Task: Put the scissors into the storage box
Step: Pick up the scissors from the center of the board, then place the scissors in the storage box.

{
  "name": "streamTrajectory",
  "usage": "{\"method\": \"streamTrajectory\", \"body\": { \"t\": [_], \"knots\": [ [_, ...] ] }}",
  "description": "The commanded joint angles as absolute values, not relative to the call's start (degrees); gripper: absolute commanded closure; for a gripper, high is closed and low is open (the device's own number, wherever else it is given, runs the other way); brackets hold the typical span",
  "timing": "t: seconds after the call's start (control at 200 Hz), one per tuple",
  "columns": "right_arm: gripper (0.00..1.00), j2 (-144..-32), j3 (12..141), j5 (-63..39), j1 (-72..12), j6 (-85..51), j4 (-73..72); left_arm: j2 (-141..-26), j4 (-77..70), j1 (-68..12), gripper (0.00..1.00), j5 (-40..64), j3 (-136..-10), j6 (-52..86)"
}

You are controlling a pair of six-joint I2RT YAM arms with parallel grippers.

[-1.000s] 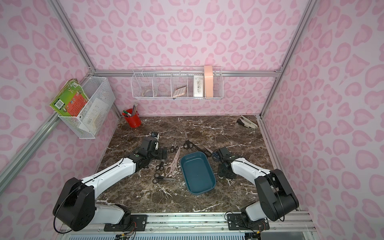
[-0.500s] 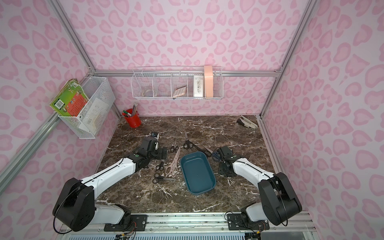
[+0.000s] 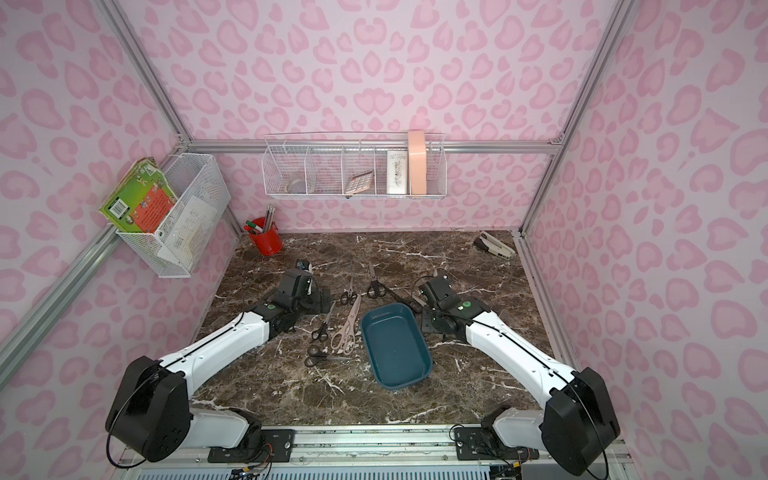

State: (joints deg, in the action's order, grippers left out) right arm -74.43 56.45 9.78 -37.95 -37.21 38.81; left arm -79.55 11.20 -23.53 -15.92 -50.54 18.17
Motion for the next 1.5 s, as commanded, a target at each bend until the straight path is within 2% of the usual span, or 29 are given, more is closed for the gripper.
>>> {"method": "streamTrajectory", "body": {
  "t": [0.0,0.22,0.555,0.745,0.88,1.0,1.035,1.28,1.495],
  "knots": [
    [1.0,-74.65,58.32,10.71,-44.36,-37.32,39.22,-79.02,13.77,-21.53,0.02,-15.05,-51.04,20.58],
    [1.0,-76.26,54.72,6.77,-55.48,-39.08,32.95,-77.01,14.78,-15.82,0.02,-12.59,-50.68,22.34],
    [1.0,-85.43,48.33,5.36,-59.13,-40.01,29.47,-75.19,15.08,-15.24,0.02,-12.48,-49.8,22.5],
    [1.0,-91.85,50.76,6.09,-58.91,-39.33,32.26,-75.06,15.24,-15.24,0.02,-12.3,-49.48,22.76],
    [0.85,-94.97,52.98,6.79,-58.93,-38.43,33.84,-74.88,15.36,-15.29,0.02,-12.13,-49.29,22.76],
    [0.61,-94.38,53.86,7.26,-58.91,-38.49,34.25,-74.71,15.55,-15.26,0.02,-12.32,-49.07,22.54],
    [0.57,-93.53,54.14,7.65,-58.84,-38.67,34.41,-74.62,15.56,-15.21,0.02,-12.29,-48.98,22.5],
    [0.56,-82.78,57.55,6.1,-53.23,-37.04,34.41,-75.49,15.85,-15.44,0.02,-8.88,-50.18,22.47],
    [0.6,-74.51,53.3,-1.19,-36.85,-29.46,27.92,-76.33,14.98,-17.83,0.02,-7.26,-50.23,21.73]
  ]
}}
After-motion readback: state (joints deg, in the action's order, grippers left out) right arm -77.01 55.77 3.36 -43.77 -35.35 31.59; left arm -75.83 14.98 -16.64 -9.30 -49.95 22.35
